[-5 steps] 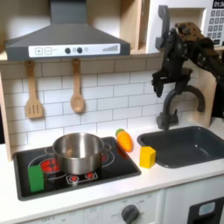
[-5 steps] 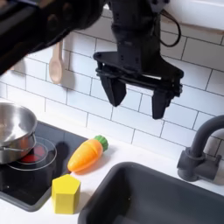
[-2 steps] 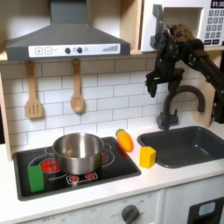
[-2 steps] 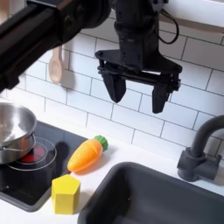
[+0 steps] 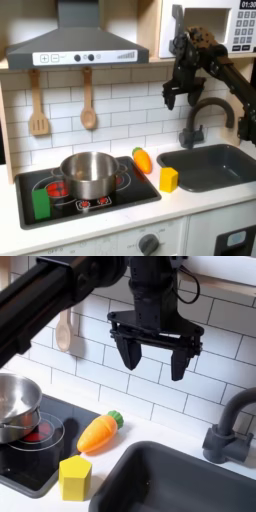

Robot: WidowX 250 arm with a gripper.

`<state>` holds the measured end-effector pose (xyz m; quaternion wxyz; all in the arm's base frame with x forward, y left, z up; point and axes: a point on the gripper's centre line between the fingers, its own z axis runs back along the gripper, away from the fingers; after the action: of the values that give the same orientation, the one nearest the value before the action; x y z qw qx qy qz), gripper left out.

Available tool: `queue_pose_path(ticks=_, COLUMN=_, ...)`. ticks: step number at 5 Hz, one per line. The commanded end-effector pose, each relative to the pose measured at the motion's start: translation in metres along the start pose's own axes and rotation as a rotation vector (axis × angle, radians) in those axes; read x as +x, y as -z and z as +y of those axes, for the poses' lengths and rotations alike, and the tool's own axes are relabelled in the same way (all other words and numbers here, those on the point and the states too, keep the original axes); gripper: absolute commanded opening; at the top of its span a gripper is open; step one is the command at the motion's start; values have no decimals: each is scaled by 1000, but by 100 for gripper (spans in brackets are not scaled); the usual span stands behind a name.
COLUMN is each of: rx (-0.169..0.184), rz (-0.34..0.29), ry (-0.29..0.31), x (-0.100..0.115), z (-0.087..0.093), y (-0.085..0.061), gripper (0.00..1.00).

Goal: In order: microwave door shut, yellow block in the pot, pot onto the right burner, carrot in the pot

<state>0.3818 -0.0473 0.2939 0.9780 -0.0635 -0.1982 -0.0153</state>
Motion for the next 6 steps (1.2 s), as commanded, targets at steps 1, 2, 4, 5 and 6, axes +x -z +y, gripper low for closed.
queue_pose_path(ticks=1, rx=-4, rz=2, ry=-5, x=7, z=-2, y=4, gripper=100)
queue_pose_path(ticks=2, rx=-5, rz=4, ry=-16, x=9, z=1, y=6, gripper=100)
queue_pose_path(ticks=4, rx=31, rz=36, ry=-1, x=-9, z=9, y=5, gripper=100)
queue_pose_path(ticks=5, rx=48, rz=101, ry=7, x=-30, z=21, y=20, gripper=100)
queue_pose_path(ticks=6, rx=65, rz=114, ry=10, x=-48, z=32, y=14, gripper=100)
